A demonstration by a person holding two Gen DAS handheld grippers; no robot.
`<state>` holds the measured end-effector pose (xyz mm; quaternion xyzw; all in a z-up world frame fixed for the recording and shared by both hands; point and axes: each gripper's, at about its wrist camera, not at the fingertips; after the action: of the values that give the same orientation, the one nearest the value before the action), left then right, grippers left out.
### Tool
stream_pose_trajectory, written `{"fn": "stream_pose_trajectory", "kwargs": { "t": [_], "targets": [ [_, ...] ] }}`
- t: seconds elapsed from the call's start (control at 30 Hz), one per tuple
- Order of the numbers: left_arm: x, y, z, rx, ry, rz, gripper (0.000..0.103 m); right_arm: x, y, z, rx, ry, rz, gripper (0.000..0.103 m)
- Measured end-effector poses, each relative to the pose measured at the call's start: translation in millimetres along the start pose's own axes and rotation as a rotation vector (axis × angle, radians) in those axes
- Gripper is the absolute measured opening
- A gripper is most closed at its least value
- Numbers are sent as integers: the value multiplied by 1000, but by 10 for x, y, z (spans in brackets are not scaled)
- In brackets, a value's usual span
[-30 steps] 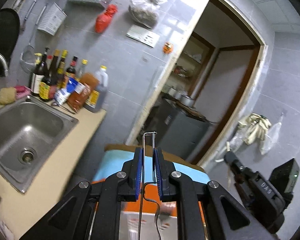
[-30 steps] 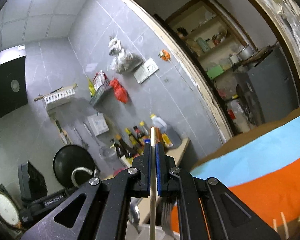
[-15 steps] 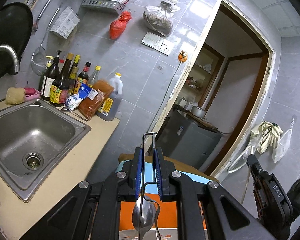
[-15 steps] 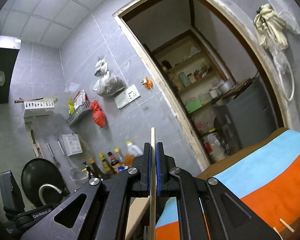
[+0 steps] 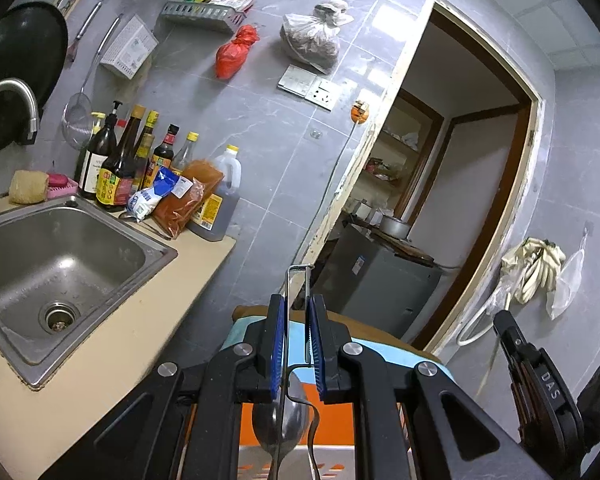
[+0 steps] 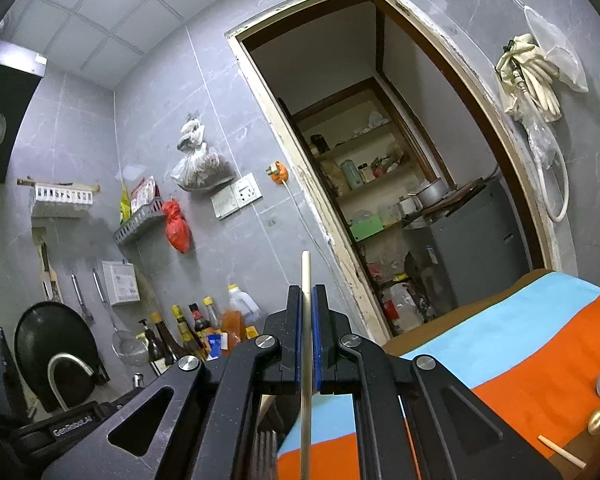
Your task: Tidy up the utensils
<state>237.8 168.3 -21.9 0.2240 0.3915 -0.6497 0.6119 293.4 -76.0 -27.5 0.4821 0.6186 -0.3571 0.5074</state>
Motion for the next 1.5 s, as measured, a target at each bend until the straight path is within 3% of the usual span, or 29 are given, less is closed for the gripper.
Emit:
{"fn": "stream_pose_trajectory", "kwargs": {
  "t": [0.3,0.57,0.67,0.7,0.73,0.9,1.1,1.23,1.33,1.43,1.5],
  "targets": [
    [90,-38,-37,-12,23,-23,12,62,1,-21,-29,-41,-61,4],
    [142,-57,-82,-29,57,-139,17,103,-50,-30,-82,-85,-180,6],
    [164,-71,-84,-35,61,-189,28,137,-98,0,-94,-86,-242,28],
    [163,-79,-78,-28,59,-207,43,143,-123,21,-95,-79,-246,34],
    [161,-99,-70,-25,53,-214,55,139,-154,46,-90,-77,-254,34],
    [106,-208,76,-26,75,-214,57,-16,-287,156,-69,-93,-269,35],
    [10,-350,419,-29,121,-188,80,-370,-496,353,-35,-131,-268,53],
    [20,-414,689,-35,158,-168,91,-618,-640,539,0,-161,-266,74],
    [99,-486,959,-38,221,-125,100,-768,-744,703,20,-189,-272,83],
    [217,-560,1198,-35,268,-88,102,-900,-867,869,39,-235,-274,94],
    [302,-584,1339,-28,287,-83,102,-974,-955,1007,57,-264,-276,94]
  ]
}}
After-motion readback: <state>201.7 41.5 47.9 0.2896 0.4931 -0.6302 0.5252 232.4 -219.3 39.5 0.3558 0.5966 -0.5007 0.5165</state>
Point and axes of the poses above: each gripper's, at about its wrist camera, not at the fingertips, and y roughly the way its jaws point, z to its right, x to its underside, and after that the axes turned 12 degrees about -y, right-handed
